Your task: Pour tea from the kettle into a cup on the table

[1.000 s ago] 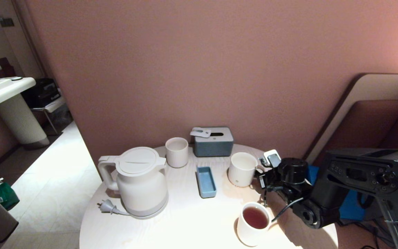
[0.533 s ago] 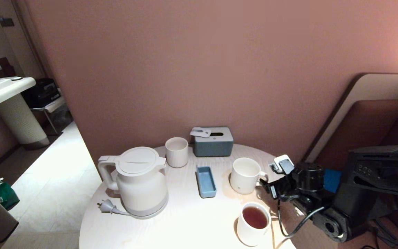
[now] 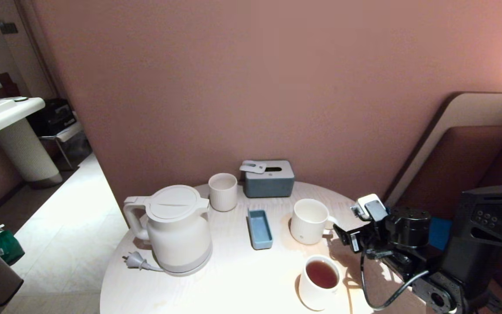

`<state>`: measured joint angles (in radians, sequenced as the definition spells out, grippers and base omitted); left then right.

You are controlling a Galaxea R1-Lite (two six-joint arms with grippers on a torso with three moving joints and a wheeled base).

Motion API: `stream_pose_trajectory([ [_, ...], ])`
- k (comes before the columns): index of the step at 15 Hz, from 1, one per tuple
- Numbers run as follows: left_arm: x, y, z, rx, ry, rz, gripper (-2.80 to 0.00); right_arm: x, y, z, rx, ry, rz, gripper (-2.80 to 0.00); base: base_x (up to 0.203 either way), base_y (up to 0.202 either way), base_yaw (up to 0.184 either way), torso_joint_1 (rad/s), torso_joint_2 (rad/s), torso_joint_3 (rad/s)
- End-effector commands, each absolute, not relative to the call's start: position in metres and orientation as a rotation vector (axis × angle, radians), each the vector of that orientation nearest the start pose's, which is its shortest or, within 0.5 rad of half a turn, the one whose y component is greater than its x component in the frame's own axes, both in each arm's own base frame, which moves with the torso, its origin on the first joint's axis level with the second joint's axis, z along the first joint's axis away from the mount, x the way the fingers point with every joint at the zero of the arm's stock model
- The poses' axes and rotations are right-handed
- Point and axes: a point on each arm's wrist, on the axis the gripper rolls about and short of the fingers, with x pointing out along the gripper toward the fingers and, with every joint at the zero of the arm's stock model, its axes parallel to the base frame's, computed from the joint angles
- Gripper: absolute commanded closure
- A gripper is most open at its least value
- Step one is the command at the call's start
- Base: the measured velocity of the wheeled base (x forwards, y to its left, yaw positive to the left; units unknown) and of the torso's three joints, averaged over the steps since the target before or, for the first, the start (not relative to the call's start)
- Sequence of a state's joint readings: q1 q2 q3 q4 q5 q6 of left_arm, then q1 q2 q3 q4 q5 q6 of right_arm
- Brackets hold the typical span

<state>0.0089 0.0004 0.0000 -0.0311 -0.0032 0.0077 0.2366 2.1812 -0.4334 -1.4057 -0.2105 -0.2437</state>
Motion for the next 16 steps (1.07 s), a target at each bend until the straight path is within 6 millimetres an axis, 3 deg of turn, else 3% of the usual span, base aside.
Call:
stream_pose_trajectory([
  [1, -0.023, 0.000, 0.079, 0.008, -0.031, 0.006, 0.00, 0.286, 0.063, 0.042, -0.309, 0.311, 0.064, -2.80, 0.000, 0.000, 0.000, 0.000, 0.00, 0.000],
  [4, -0.023, 0.000, 0.079, 0.008, -0.031, 0.006, 0.00, 0.260, 0.057, 0.067, -0.279, 0.267, 0.062, -2.80, 0.000, 0.000, 0.000, 0.000, 0.00, 0.000],
  [8, -0.023, 0.000, 0.079, 0.008, -0.031, 0.006, 0.00, 0.206, 0.048, 0.108, -0.262, 0.170, 0.040, -2.80, 0.000, 0.000, 0.000, 0.000, 0.00, 0.000],
  [12, -0.023, 0.000, 0.079, 0.008, -0.031, 0.006, 0.00, 0.157, 0.032, 0.144, -0.254, 0.053, -0.334, -2.80, 0.000, 0.000, 0.000, 0.000, 0.00, 0.000],
  [16, -0.023, 0.000, 0.079, 0.008, -0.031, 0.006, 0.00, 0.089, 0.008, 0.170, -0.233, -0.074, -0.629, -2.80, 0.000, 0.000, 0.000, 0.000, 0.00, 0.000],
])
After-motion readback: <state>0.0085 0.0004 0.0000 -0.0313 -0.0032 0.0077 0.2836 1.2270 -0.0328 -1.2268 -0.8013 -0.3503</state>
